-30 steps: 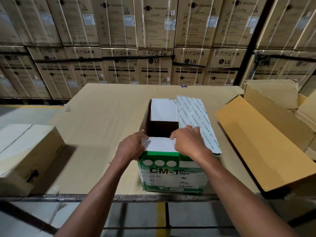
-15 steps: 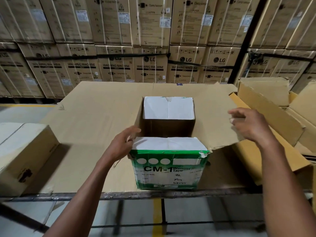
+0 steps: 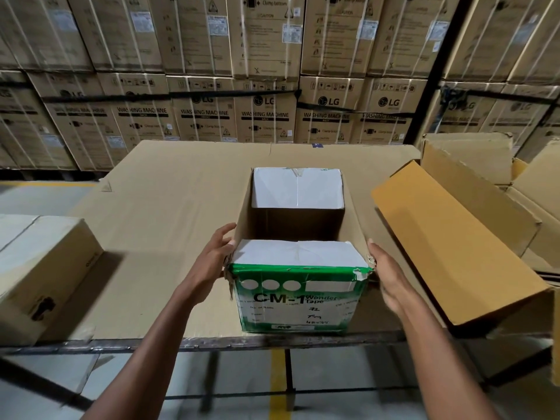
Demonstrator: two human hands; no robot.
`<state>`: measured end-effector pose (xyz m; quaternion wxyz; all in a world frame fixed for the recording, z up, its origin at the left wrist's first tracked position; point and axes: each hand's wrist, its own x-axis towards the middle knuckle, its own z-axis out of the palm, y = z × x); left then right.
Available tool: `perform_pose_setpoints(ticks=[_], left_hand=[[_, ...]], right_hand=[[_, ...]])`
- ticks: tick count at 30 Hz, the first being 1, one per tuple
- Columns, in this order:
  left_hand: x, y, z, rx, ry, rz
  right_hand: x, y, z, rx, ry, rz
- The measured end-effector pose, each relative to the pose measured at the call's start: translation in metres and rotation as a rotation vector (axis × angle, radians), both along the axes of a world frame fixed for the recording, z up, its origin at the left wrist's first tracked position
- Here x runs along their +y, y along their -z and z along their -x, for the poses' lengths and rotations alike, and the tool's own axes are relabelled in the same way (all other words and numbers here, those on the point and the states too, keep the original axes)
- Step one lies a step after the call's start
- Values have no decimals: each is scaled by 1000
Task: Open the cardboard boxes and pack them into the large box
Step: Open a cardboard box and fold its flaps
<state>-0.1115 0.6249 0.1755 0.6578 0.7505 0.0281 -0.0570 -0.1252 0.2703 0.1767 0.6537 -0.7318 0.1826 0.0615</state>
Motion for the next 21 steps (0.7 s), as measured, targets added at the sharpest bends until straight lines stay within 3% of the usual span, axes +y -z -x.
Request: perform_pose_setpoints(ticks=[3,7,9,11,14,17,19,21], left_hand=[[3,-2,-6,-37,-34,-172],[-3,-21,-22,-365,-55,-716],[-15,-35,-33,-440,61,-828],[-34,-44,-46,-375,261,-902],[-70,-47,-64,-229,476,-1004],[-87,-39,-72,-66,544,-1147],[-85,-34,-75,66,551,-1093],[-81,-35,-77,39,512,-1026]], right_hand=[[-4,-9,-5,-90,-11,94],[-3,-25,-20,-276,73,583],[5,-29,-29,-393,22,777],[21,-39,-38,-475,-141,795],[48,-50,-52,-341,-449,739],[55,-48,-73,-76,-653,971],[50,-40,-86,74,-730,1029],[45,-44,-90,47,-716,987]])
